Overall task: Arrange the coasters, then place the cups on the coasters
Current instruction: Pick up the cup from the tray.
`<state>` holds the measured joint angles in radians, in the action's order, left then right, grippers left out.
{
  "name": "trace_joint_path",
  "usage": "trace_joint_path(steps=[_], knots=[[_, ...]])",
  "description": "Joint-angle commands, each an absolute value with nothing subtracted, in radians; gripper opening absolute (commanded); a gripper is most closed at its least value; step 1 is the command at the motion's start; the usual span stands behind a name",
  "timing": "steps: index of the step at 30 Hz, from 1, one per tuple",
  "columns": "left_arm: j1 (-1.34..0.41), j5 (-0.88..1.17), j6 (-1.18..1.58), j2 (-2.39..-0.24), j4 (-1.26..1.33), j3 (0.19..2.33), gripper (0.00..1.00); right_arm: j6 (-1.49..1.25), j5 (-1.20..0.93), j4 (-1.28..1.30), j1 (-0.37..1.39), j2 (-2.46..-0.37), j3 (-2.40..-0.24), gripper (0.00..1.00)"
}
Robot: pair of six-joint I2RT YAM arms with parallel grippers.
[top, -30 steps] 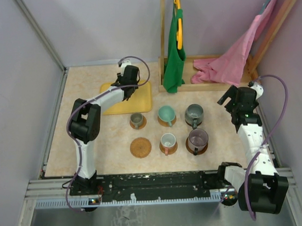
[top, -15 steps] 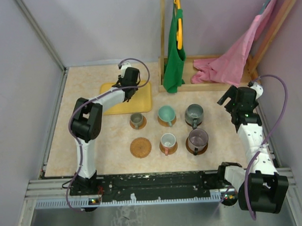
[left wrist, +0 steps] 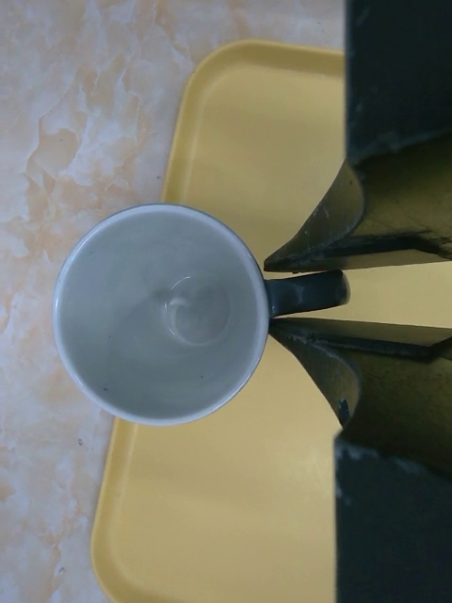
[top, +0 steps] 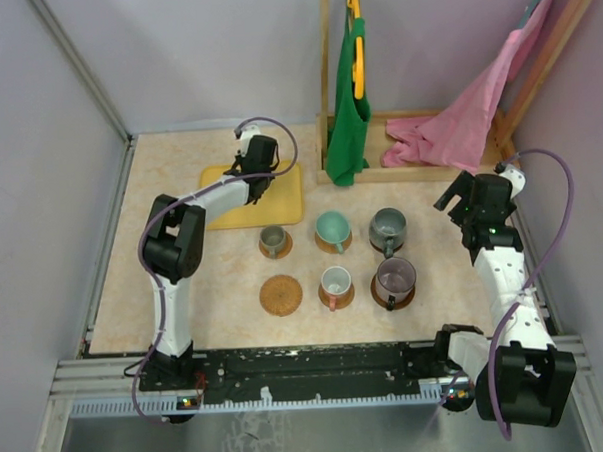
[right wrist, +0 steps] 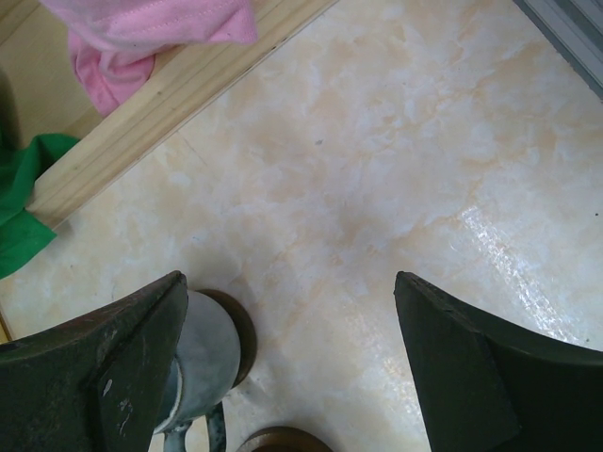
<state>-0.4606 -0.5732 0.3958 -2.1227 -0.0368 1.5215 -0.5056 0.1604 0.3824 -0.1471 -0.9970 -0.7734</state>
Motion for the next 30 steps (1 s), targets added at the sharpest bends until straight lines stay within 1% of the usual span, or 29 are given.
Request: trace_joint_path(steps=[1,6,8,9,14,24,30], knots=[[-0.451,-0.584,0.387,-2.145,0.001,1.513,0.29,-0.49,0.176,0.352,-0.158,-0.981,-0.815,0.9],[-0.45,-0.585,0.384,-2.139,0.003,1.506,0.07,-0.49,0.176,0.355,-0.158,-0.976,-0.813,0.9],[-0.45,-0.587,0.386,-2.137,0.0,1.502,0.04,-0.492,0.174,0.356,-0.158,-0.973,-0.81,0.9],[-0.45,-0.589,0.387,-2.137,-0.003,1.502,0.0,-0.491,0.172,0.356,-0.158,-0.971,-0.809,0.9],[-0.453,-0.608,0.388,-2.115,-0.008,1.481,0.0,-0.491,0.165,0.36,-0.157,-0.958,-0.804,0.89],[-0.477,-0.633,0.367,-1.959,-0.014,1.444,0.0,-0.499,0.147,0.353,-0.157,-0.945,-0.798,0.89],[-0.528,-0.653,0.346,-1.836,-0.036,1.411,0.0,-0.505,0.122,0.345,-0.157,-0.943,-0.802,0.89]])
